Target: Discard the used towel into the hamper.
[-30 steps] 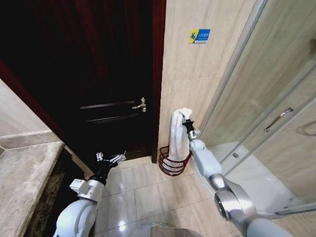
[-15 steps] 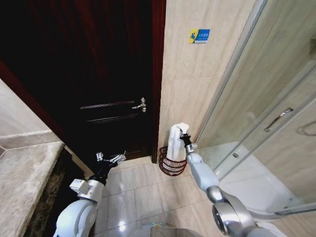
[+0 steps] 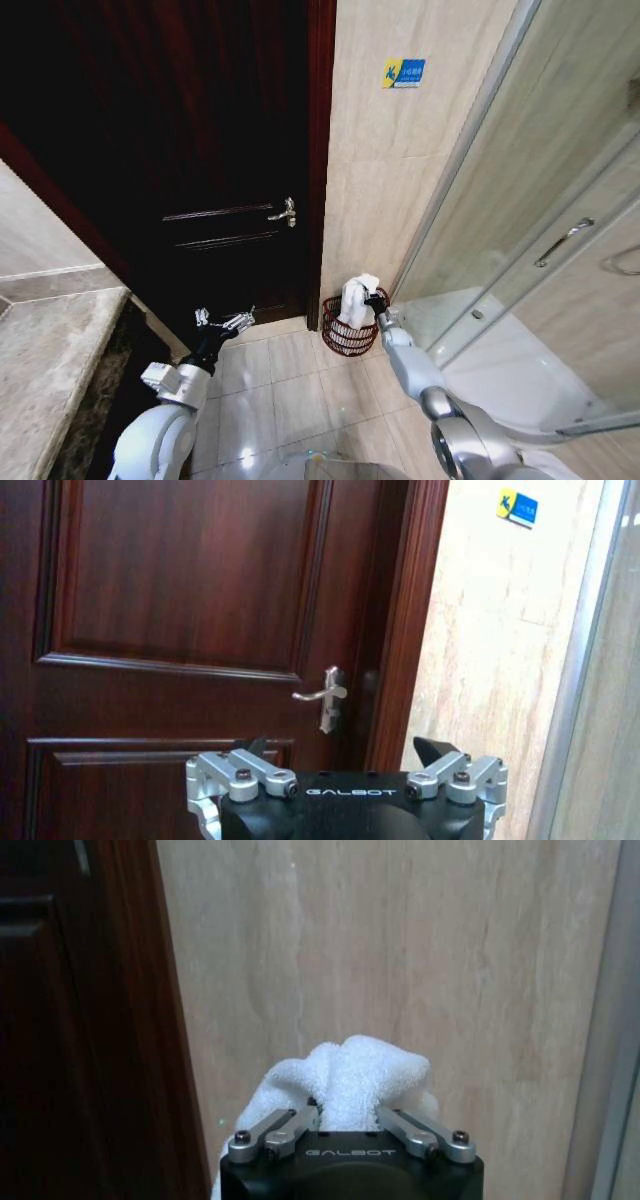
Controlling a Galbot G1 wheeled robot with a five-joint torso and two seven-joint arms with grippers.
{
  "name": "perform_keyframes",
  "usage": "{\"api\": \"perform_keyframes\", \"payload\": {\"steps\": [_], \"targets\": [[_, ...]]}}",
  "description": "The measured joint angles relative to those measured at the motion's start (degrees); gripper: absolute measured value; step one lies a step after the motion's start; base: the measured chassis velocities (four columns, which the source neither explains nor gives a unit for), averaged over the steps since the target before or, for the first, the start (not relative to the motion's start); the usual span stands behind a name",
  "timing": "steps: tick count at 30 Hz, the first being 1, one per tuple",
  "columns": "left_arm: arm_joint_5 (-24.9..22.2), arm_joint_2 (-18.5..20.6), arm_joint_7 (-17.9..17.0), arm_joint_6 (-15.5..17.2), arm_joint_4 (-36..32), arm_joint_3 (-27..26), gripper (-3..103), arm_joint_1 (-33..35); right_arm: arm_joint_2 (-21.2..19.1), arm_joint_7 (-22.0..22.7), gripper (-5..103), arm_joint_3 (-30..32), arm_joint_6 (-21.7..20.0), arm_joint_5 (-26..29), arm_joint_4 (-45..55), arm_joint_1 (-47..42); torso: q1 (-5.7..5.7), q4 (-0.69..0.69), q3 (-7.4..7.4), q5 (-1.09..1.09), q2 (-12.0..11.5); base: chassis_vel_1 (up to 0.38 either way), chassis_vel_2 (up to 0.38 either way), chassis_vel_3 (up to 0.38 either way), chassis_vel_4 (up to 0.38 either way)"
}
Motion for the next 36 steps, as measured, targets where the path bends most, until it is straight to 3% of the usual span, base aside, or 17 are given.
{"api": "perform_keyframes", "payload": {"steps": [14, 36], "targets": [[0.0, 0.0, 0.0, 0.0, 0.0, 0.0, 99, 0.0, -0.4, 0.0, 12, 1.0, -3.2, -1.8, -2.9, -0.9, 0.0, 0.0, 0.01, 0.0, 0.0, 0.0, 0.0, 0.0, 0.0], [0.0, 0.0, 0.0, 0.0, 0.0, 0.0, 99, 0.0, -1.5, -0.1, 12, 1.6, -3.5, -2.9, 1.7, -3.9, 0.03, 0.0, 0.01, -0.01, 0.0, -0.04, 0.034, 0.039, -0.037]]}}
